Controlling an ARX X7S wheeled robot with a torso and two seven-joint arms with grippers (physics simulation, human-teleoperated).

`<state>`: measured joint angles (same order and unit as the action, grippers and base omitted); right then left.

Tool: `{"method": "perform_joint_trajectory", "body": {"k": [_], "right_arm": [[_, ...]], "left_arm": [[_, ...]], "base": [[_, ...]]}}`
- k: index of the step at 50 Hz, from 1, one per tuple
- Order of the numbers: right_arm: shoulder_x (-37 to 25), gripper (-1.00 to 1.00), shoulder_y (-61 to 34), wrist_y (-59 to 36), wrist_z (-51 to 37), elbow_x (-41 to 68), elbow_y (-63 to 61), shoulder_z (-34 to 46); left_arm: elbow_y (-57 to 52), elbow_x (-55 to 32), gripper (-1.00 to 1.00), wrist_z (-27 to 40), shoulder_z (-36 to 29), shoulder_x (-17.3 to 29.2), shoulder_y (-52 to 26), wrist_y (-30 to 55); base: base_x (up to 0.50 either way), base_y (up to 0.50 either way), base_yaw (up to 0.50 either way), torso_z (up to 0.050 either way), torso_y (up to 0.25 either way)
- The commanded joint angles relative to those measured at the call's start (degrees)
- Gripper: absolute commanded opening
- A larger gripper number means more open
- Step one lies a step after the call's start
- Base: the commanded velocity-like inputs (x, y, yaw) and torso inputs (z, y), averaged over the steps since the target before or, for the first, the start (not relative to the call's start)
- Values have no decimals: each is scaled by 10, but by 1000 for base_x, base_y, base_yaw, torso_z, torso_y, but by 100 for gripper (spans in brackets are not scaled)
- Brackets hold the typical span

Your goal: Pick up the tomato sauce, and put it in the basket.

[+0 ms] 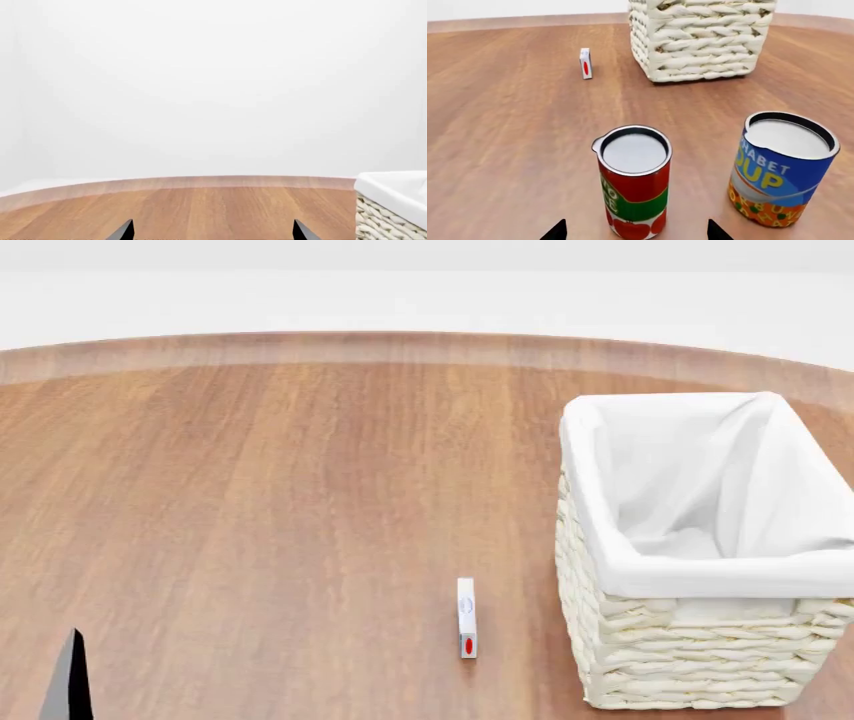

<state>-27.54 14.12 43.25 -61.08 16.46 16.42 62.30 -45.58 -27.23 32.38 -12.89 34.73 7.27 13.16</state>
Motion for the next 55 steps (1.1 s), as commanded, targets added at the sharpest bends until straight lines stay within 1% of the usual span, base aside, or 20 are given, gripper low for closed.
{"method": "perform_joint_trajectory", "body": {"k": [1,20,26,38,42,55], "right_arm": [[0,100,-22,-15,20,31,5,-1],[-2,100,-46,-40,41,57,4,-5],[24,100,-59,-20,84,92,64,-6],[31,100,-68,-13,114,120,82,-9],[41,100,-74,-11,128,128,106,-11],[29,100,-86,-40,126,129,78,-8]], "left_arm": [[5,1,100,-1,-1,0,1,-3],[8,-1,100,-1,3,4,5,-10],[16,2,100,-3,-1,1,4,-13],[11,-1,100,-1,4,6,8,-14],[15,0,100,-2,4,6,11,-18],[14,1,100,1,5,7,15,-20]], "base": [[0,0,0,0,0],[0,0,0,0,0],[0,0,0,0,0],[0,0,0,0,0],[0,0,0,0,0],[0,0,0,0,0]]}}
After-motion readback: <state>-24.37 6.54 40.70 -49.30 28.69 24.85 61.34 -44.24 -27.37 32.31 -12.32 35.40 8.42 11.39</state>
